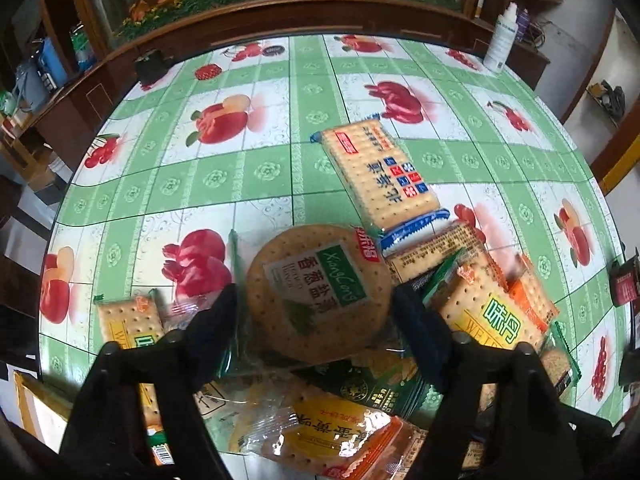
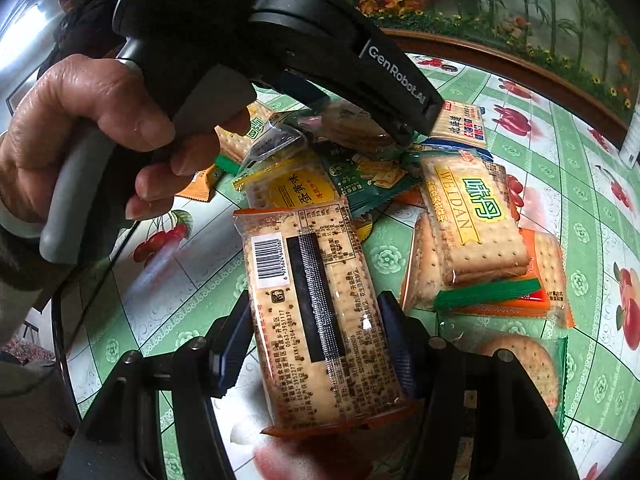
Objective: Organize snacks
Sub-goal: 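Grasp the round cracker pack with the left tool while the right tool grasps the long cracker pack, then carry both packs to the cardboard box and open both tools to drop them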
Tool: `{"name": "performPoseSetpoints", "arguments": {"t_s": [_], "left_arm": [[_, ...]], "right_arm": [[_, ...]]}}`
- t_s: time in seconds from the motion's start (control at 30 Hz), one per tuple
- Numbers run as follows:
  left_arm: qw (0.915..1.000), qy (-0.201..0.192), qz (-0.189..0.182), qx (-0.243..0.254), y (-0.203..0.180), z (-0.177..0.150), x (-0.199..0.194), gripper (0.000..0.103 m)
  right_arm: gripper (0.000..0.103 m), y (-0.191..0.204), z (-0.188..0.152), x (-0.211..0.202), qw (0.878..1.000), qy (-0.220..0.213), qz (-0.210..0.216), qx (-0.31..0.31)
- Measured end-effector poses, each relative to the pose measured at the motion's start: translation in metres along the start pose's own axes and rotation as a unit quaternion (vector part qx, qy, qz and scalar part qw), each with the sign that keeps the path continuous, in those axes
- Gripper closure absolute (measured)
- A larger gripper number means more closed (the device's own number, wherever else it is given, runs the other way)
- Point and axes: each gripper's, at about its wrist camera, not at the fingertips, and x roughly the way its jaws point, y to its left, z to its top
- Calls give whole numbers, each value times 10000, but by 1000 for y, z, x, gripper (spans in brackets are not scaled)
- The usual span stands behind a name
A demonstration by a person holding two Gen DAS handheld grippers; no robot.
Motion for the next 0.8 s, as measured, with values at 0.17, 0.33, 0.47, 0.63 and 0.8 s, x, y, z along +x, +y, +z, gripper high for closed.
{"name": "performPoseSetpoints", "arguments": {"t_s": [0.17, 0.33, 0.47, 0.63, 0.8], "left_arm": [[9998, -183, 42, -78, 10, -5, -10, 27], [9990, -394, 37, -208, 22, -13, -35, 27], [9979, -535, -19, -363, 35, -24, -56, 27], [9966, -713, -51, -419, 48, -42, -85, 27], [9956, -806, -32, -485, 68, -63, -108, 27]], "right_arm": [[43, 2, 0, -3, 10000, -81, -15, 40], [44, 6, 2, -13, 9997, -230, -19, 109], [47, 15, 6, -21, 9994, -344, -51, 68], [47, 27, 8, -20, 9995, -317, -70, 5], [48, 37, 5, -16, 9997, -186, -158, -54]]}}
